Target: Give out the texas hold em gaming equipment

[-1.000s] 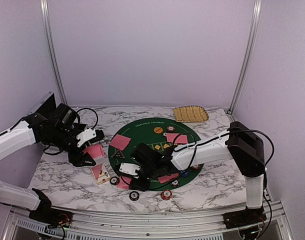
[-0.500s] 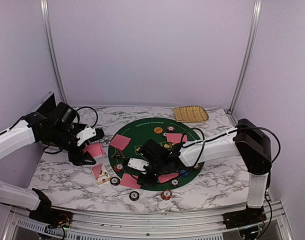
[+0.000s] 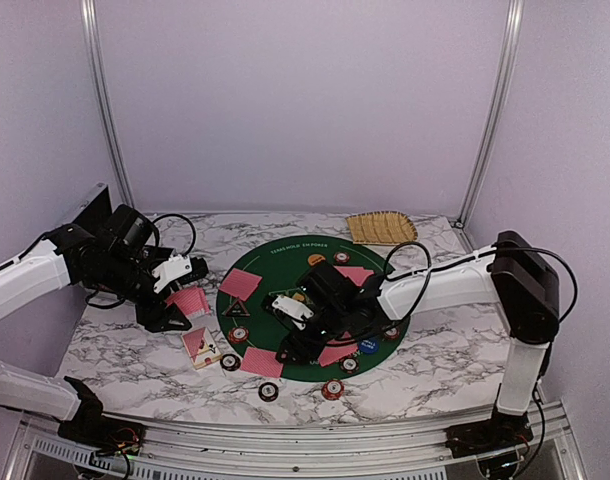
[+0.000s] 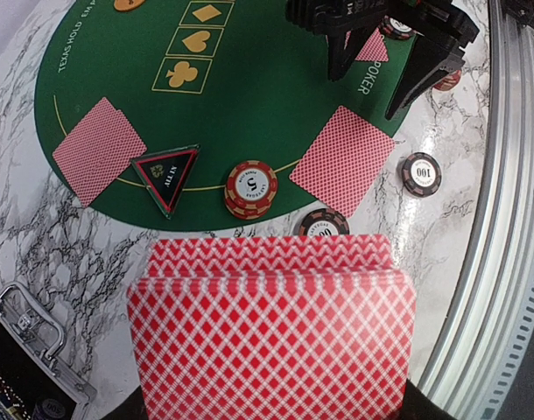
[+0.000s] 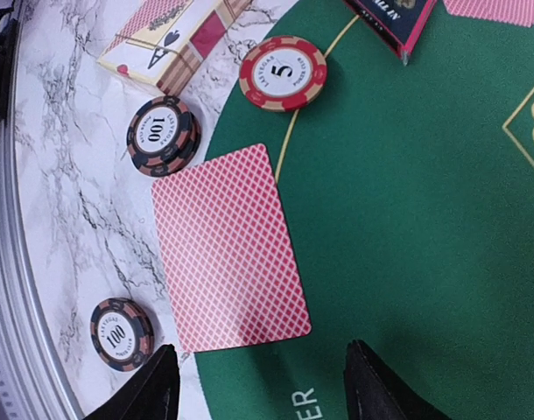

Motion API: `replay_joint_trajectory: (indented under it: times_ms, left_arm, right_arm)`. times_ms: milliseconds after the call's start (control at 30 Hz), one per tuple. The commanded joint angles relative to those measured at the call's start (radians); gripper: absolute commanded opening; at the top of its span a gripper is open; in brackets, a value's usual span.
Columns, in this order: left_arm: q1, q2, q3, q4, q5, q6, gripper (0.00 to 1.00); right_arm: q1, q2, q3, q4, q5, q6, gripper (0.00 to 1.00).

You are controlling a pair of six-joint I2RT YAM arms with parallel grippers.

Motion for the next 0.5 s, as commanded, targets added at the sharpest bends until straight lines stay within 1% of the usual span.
replay_joint_trajectory:
  times_ms: [0,133,267,467]
  left_arm:
    - [0.006,-0.014,0.029,-0.013,0.024,0.007,0.00]
    - [0.006,-0.017,0.029,-0.013,0.023,0.005,0.00]
    - [0.006,-0.017,0.027,-0.014,0.025,0.006,0.00]
    - [0.006,-0.017,0.031,-0.014,0.022,0.008,0.00]
  right_arm:
    - [0.002,0.009,-0.026,0.035,-0.156,0.207,0.62]
    - [0.002,0.020,-0.051,0.076,-0.232,0.314,0.61]
    - [0.003,0.049,-0.041,0.087,-0.268,0.392,0.60]
    - [-0.004,0.137,0.019,0.045,-0.267,0.514,0.60]
